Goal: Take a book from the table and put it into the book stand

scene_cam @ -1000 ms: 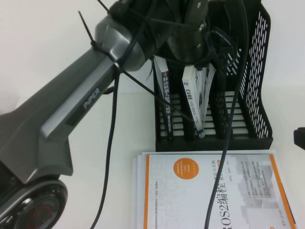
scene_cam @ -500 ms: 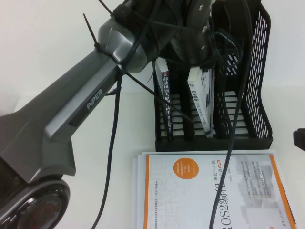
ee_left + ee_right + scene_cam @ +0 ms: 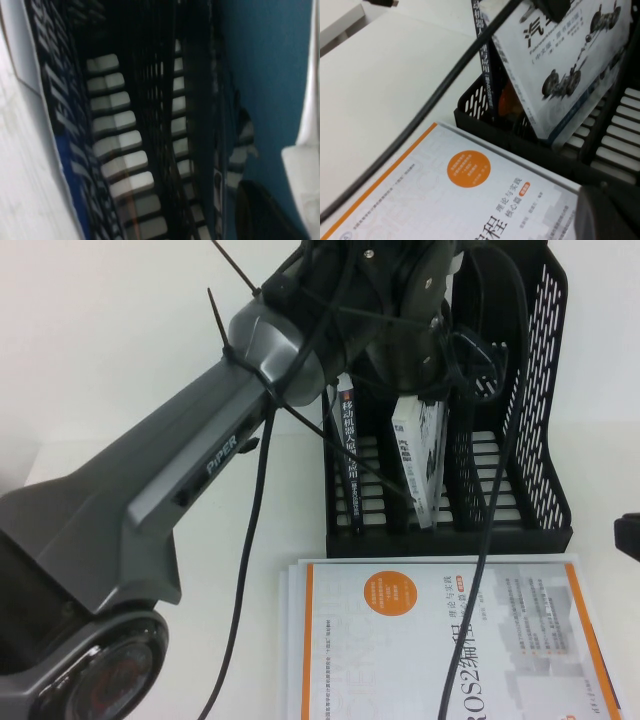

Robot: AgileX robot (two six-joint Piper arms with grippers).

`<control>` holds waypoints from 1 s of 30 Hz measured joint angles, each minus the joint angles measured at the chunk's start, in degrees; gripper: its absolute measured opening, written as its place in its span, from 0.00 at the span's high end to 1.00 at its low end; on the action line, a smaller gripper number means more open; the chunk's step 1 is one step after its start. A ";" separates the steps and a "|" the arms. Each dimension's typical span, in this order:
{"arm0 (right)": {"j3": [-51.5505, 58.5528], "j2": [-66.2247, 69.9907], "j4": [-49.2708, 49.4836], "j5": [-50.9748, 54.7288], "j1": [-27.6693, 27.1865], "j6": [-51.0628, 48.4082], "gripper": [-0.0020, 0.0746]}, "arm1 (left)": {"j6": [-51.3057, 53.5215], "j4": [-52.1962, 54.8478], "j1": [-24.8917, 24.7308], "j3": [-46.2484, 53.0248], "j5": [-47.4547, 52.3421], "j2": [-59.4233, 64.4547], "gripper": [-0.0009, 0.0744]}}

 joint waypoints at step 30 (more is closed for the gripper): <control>0.00 -12.10 -9.74 7.43 0.00 3.16 0.98 | 3.26 15.99 2.73 -8.89 2.40 -13.23 0.96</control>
